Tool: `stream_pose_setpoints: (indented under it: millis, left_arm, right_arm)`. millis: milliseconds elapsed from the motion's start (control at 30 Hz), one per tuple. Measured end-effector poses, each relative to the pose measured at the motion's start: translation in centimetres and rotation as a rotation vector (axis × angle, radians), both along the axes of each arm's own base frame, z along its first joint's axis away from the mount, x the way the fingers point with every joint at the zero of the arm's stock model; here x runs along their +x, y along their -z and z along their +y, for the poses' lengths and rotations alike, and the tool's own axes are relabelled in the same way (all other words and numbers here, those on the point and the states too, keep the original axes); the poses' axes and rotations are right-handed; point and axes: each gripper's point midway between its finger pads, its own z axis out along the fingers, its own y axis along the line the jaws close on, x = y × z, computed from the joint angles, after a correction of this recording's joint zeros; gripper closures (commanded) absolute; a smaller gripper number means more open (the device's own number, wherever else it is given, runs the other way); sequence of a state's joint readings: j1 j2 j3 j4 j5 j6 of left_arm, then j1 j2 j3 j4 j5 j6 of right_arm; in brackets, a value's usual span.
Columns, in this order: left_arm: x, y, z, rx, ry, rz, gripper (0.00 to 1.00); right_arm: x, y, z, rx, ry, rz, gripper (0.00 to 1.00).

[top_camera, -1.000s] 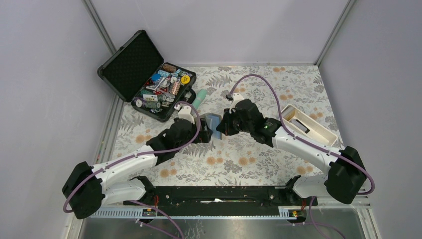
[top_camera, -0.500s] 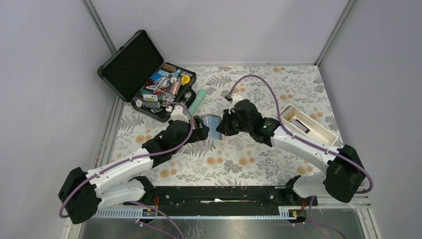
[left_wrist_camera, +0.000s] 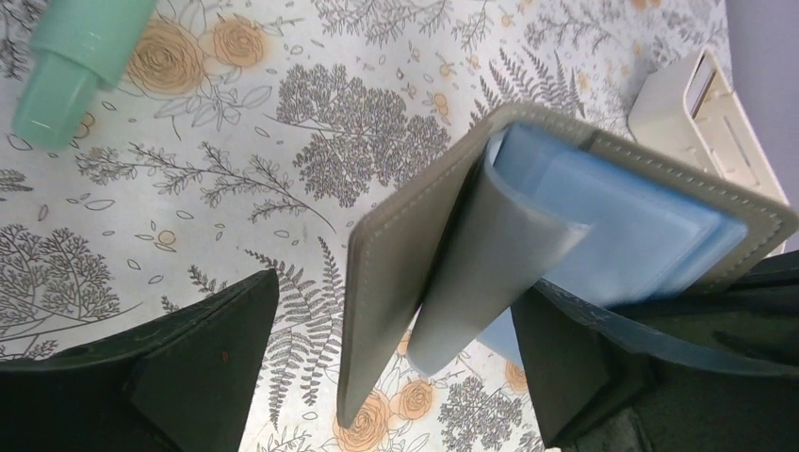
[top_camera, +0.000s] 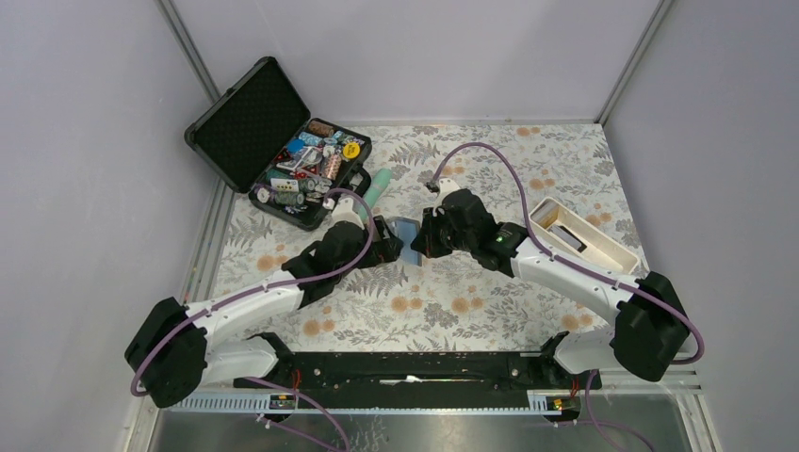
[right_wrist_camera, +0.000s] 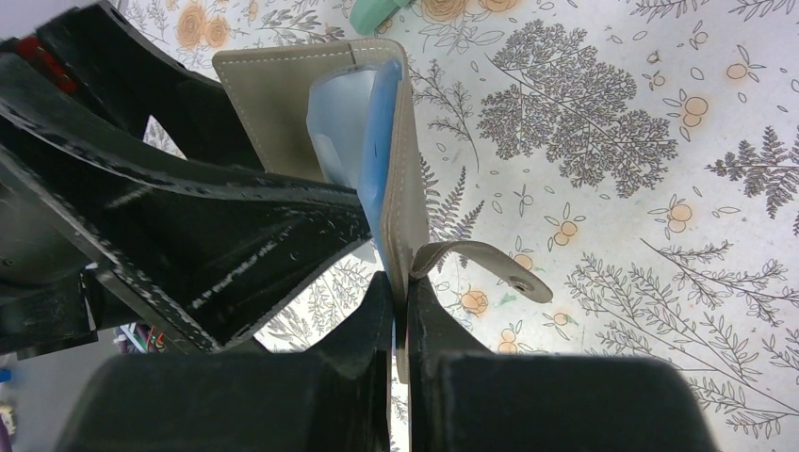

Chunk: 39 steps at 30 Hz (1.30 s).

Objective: Put the credit cards into the card holder
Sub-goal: Open the card holder.

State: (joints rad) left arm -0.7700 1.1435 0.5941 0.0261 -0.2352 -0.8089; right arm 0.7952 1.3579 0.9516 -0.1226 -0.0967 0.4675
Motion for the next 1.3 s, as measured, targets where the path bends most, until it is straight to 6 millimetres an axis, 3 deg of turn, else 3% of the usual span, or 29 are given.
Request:
stream_pose_setpoints:
  millis: [133,200,700,833,1100,1300]
  left_arm:
    - [-0.2,0.7,-0.2,0.017,0.022,0.016,0.29]
    - [-0.2,0.5,-0.2,0.029,0.029,0.014,0.33]
    - [-0.5,-0.9,0.2,0.018,0.035,-0.019,0.41]
    - [-0.6,-0.8,0.5,0.015,0.031,-0.021,0.50]
    - [-0.6,0.1,1.3,0.022,0.012,0.000,0.61]
    - [-0.8,-0.3,1.7,0.002,0.005,-0.010,0.68]
  right_arm:
    - [0.1,0.0,-0.1,-0.003,0.006,-0.003,1.00]
    - [0.1,0.0,-0.1,-0.005,0.007,-0.005,1.00]
    - [0.4,0.4,-0.3,-0.023,0.016,-0.014,1.00]
    - [0.4,0.4,-0.3,-0.024,0.016,-0.012,1.00]
    - [0.4,0.4,-0.3,-0.024,0.015,-0.012,1.00]
    - [0.4,0.4,-0.3,-0.024,0.015,-0.012,1.00]
